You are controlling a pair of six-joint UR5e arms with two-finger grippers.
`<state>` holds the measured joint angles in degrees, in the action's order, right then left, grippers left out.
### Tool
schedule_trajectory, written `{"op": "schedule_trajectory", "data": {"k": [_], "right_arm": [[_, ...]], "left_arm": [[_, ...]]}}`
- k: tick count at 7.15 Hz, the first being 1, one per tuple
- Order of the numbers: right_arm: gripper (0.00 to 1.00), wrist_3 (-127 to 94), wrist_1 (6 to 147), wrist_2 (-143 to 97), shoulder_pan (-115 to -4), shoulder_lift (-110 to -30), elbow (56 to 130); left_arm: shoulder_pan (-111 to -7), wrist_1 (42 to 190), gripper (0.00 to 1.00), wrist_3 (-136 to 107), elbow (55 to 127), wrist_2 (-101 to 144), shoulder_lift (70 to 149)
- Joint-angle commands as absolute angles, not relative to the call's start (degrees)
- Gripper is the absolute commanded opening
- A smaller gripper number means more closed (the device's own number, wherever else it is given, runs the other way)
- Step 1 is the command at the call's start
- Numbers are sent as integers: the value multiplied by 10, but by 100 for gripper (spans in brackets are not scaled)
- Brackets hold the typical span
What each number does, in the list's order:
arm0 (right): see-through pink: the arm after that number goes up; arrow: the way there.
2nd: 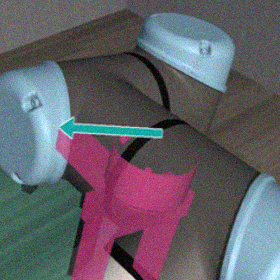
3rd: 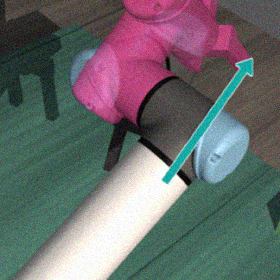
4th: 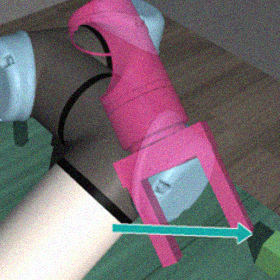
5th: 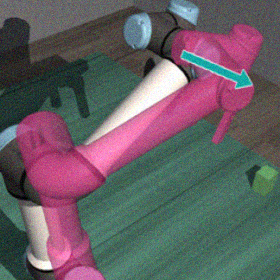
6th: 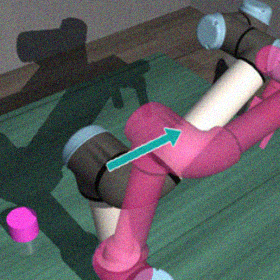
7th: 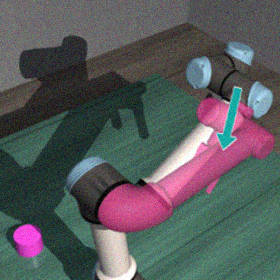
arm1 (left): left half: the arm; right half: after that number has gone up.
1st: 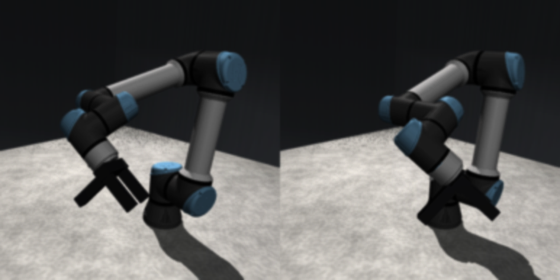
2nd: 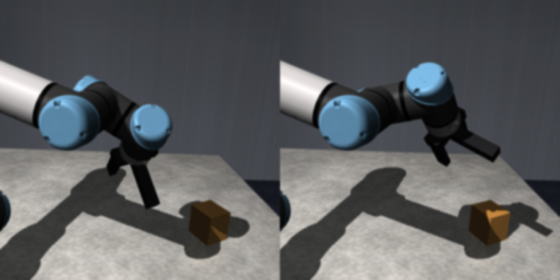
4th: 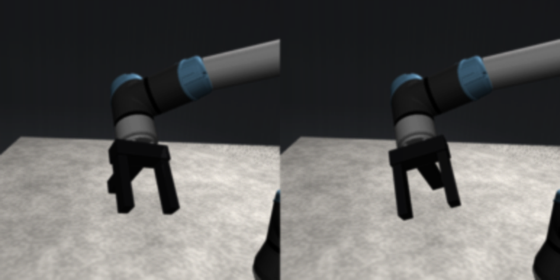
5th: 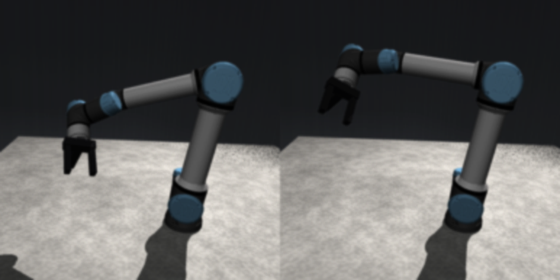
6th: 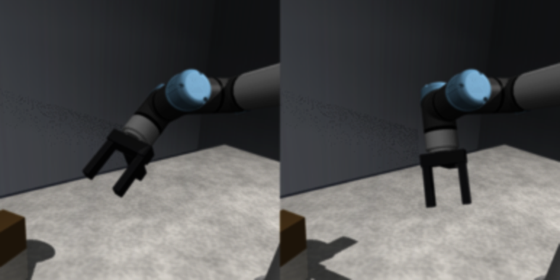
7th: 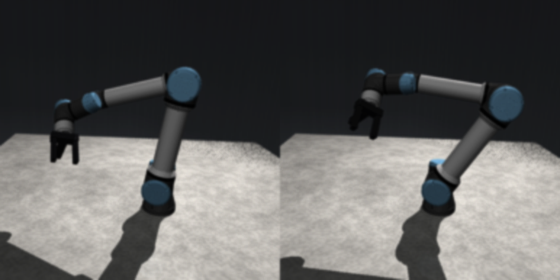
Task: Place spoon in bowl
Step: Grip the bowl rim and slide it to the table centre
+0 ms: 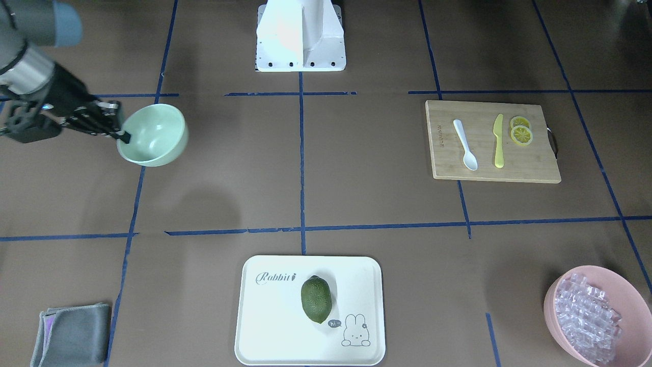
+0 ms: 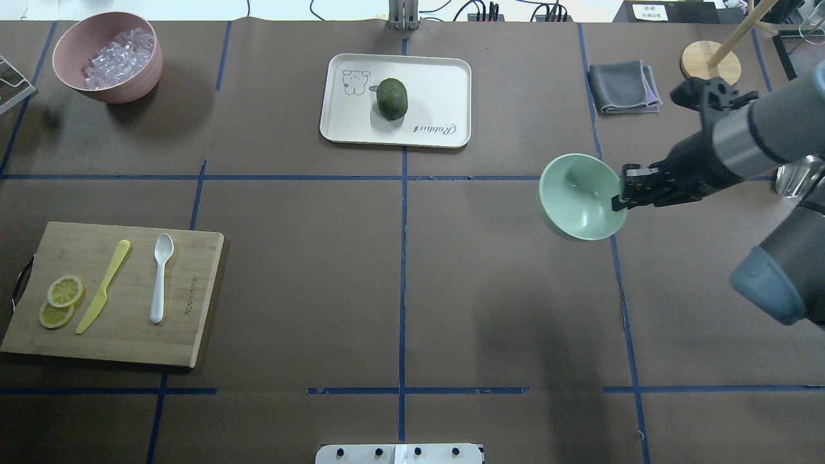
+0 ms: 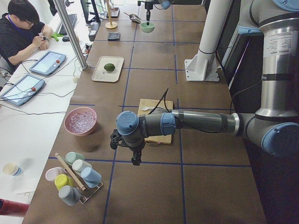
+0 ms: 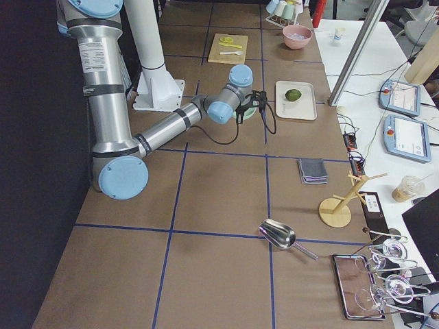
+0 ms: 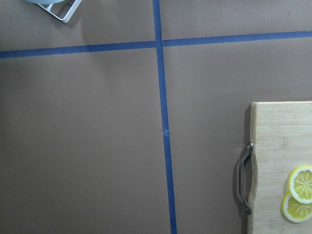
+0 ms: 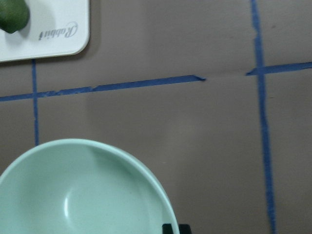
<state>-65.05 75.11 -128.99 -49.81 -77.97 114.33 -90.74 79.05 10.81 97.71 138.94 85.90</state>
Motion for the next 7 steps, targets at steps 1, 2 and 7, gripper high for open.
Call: {"op": "schedule_trajectory", "data": {"k": [1,2,7], "right_arm": [[0,-775,858,-1155,-351,-654,1144],[0,-808,858,-1115,-318,-604,1108],[0,-858,776,-1059,-272,-544,955]], "left_arm": [[-907,790,100,108,976,1390,860],[-907,791,100,108,976,1390,860],[-907,790,100,108,977,1390,860]]}}
